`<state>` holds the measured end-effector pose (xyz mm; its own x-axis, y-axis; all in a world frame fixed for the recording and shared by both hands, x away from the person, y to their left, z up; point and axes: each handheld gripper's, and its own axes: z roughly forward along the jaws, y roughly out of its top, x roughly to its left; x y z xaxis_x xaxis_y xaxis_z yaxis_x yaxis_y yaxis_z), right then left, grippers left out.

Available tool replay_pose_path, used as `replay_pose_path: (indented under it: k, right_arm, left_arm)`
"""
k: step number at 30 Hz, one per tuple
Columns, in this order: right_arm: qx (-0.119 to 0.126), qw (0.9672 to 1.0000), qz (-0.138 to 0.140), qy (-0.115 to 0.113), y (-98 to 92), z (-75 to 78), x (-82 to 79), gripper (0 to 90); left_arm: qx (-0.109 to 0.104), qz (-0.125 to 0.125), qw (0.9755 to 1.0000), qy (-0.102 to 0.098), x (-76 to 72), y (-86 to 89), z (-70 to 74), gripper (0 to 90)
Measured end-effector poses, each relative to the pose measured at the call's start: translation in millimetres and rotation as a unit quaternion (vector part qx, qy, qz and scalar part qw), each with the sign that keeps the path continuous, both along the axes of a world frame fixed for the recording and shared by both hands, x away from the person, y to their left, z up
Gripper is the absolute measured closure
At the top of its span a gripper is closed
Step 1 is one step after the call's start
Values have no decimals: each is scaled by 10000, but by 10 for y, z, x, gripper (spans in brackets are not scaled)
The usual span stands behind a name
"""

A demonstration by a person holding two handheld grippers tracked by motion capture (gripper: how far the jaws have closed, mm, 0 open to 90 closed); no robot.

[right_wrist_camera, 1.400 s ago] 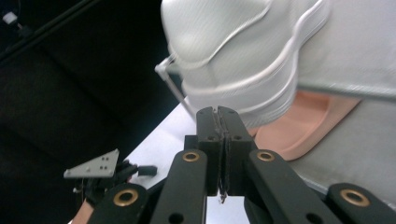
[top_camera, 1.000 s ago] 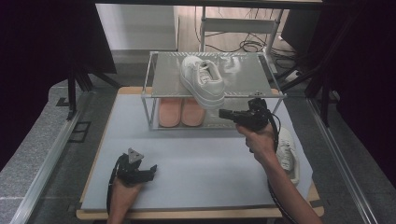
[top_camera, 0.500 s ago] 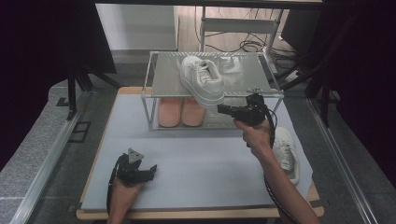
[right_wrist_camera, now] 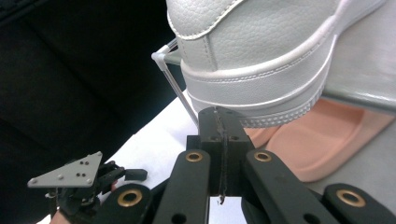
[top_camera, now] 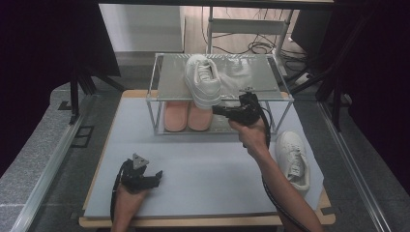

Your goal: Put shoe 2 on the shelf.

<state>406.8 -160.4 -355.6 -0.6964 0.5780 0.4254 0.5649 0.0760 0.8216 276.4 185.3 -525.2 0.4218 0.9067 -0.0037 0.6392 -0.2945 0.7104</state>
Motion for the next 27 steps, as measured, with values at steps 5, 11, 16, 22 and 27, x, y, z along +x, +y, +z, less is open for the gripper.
replay_pose_path:
  k: [5, 11, 16, 22, 27]
  right_arm:
    - [-111, 9999, 65, -41, 185, 6, 59, 900]
    - [-172, 9998, 118, -61, 365, 0, 140, 900]
    - [-291, 9994, 97, -134, 482, 14, 197, 900]
    - [-446, 9987, 105, -219, 534, 27, 203, 900]
    - [-493, 9984, 99, -263, 503, -2, 158, 900]
  left_arm:
    - [9, -5, 10000, 2, 0, 2, 1, 164]
    - [19, -11, 10000, 1, 0, 2, 2, 164]
    - [25, -10, 10000, -2, -1, 2, 3, 164]
    - [31, -12, 10000, -6, -2, 0, 3, 164]
    - [27, -5, 10000, -8, -5, -3, 2, 164]
